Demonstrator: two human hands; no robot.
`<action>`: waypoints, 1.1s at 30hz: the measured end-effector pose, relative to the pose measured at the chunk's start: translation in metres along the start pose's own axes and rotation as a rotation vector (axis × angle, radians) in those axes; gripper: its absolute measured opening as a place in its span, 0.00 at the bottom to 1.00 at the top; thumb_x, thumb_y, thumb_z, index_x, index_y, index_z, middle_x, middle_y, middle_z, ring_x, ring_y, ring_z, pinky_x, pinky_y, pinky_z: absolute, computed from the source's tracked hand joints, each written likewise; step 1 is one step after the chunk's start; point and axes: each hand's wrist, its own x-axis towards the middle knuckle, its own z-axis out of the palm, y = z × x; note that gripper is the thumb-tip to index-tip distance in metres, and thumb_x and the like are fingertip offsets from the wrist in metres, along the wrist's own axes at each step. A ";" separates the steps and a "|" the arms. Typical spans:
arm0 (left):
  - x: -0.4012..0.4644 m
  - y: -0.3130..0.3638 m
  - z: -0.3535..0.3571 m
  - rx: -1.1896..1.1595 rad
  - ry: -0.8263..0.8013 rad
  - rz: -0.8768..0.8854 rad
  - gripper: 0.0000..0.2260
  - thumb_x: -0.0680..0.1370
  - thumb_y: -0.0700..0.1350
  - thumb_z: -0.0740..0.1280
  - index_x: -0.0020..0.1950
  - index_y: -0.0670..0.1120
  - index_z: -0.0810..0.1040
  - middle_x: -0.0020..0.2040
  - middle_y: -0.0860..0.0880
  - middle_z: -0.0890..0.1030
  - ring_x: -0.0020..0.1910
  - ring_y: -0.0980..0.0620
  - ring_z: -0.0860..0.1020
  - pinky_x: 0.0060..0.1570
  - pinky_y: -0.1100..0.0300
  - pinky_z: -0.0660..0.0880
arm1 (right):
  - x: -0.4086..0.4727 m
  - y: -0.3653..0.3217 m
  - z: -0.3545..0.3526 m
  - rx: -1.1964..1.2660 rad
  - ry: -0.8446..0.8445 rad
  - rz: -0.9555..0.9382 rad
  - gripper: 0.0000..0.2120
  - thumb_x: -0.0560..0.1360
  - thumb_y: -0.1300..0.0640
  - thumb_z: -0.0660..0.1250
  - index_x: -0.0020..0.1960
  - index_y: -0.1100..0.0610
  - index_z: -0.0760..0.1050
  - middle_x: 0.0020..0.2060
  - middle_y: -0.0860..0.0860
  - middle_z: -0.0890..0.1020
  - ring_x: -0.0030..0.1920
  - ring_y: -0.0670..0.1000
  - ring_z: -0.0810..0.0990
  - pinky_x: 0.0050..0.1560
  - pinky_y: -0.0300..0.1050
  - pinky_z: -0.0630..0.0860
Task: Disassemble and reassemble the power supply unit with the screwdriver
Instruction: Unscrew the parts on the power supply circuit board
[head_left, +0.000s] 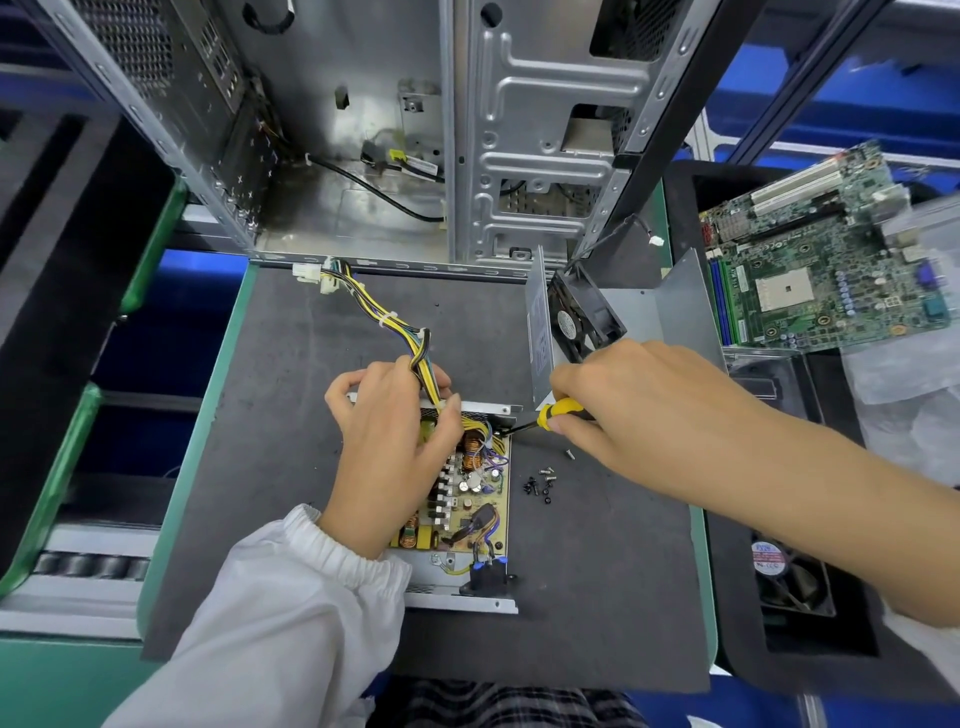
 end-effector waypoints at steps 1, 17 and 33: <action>0.000 0.000 0.000 0.001 -0.002 0.000 0.06 0.77 0.49 0.61 0.48 0.48 0.74 0.38 0.63 0.67 0.44 0.61 0.64 0.58 0.60 0.53 | 0.001 -0.001 0.000 -0.011 -0.003 -0.002 0.11 0.80 0.46 0.55 0.46 0.53 0.67 0.39 0.51 0.70 0.38 0.57 0.69 0.31 0.45 0.59; 0.001 -0.004 0.003 0.017 0.010 0.007 0.04 0.77 0.48 0.62 0.48 0.49 0.74 0.38 0.62 0.69 0.45 0.62 0.65 0.57 0.61 0.52 | 0.015 -0.013 -0.003 -0.247 -0.043 -0.112 0.21 0.66 0.68 0.66 0.47 0.56 0.55 0.41 0.54 0.57 0.23 0.49 0.61 0.22 0.42 0.52; 0.001 -0.001 0.002 0.012 0.013 -0.005 0.06 0.77 0.49 0.61 0.49 0.48 0.74 0.36 0.61 0.67 0.43 0.58 0.68 0.57 0.58 0.54 | 0.020 -0.012 -0.012 -0.549 -0.076 -0.206 0.10 0.71 0.54 0.71 0.40 0.51 0.68 0.33 0.49 0.71 0.26 0.51 0.67 0.23 0.41 0.48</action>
